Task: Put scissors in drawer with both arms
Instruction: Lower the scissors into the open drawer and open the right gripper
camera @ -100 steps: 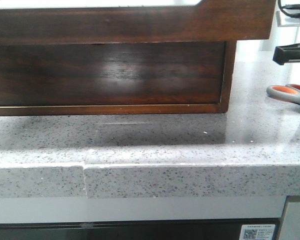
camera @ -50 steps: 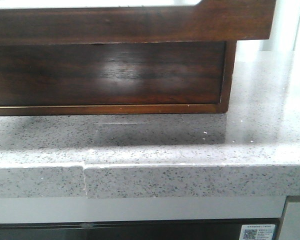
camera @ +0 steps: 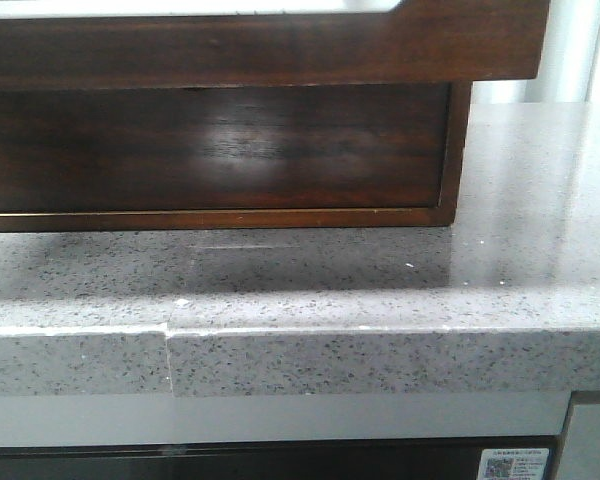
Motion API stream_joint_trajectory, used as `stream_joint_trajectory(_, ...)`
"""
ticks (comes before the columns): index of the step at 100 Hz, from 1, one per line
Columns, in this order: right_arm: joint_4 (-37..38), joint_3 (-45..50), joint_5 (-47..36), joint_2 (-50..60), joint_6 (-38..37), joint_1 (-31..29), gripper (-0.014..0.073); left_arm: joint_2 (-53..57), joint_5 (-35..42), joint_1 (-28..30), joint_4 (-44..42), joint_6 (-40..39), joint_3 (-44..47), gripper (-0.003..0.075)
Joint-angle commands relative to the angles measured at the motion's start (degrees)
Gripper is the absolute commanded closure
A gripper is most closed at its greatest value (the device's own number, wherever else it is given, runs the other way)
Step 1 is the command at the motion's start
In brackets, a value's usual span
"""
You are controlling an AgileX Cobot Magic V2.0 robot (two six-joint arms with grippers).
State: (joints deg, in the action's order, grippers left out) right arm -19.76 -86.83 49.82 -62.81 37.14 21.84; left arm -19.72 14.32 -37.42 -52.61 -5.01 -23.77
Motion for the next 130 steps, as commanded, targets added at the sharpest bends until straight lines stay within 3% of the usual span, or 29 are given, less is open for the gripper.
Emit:
stream_joint_trajectory(1,-1.0,-1.9,-3.8,-1.5,2.8,3.7,0.0662,-0.5,1.9,-0.6,1.8,-0.8,-1.9,0.0407)
stream_joint_trajectory(15,0.1,-1.9,-4.1,-5.9,5.0,9.0,0.0662,-0.5,1.9,-0.6,1.8,-0.8,-1.9,0.0407)
stream_joint_trajectory(54,15.8,-1.9,-5.1,-17.6,5.0,20.0,0.0662,-0.5,1.5,-0.6,1.8,-0.8,-1.9,0.0407)
stream_joint_trajectory(122,17.9,-1.9,-6.6,-24.1,4.1,20.6,0.0661,-0.5,1.5,-0.6,1.8,-0.8,-0.2,0.0407)
stream_joint_trajectory(130,17.9,-1.9,-6.9,-24.1,4.1,20.6,0.0626,-0.5,1.5,-0.6,1.8,-0.8,-0.2,0.0407)
